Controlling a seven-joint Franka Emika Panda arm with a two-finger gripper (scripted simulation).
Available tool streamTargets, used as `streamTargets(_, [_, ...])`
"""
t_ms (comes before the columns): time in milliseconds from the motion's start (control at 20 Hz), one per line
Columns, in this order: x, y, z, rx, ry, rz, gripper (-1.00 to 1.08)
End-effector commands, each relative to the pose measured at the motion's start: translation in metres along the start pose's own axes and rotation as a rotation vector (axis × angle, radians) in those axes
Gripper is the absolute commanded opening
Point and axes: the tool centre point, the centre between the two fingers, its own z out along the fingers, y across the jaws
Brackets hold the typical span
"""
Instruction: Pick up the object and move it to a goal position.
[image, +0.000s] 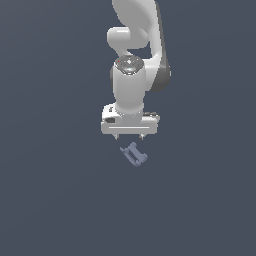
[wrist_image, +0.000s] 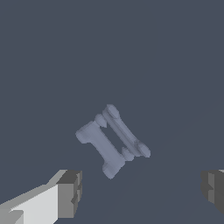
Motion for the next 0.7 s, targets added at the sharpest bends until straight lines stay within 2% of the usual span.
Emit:
streamTargets(0, [0.000, 0.000, 0.000, 0.000, 0.000, 0.000, 1.00])
streamTargets(650, [-0.003, -0.024, 0.013, 0.018, -0.016, -0.031, 1.00])
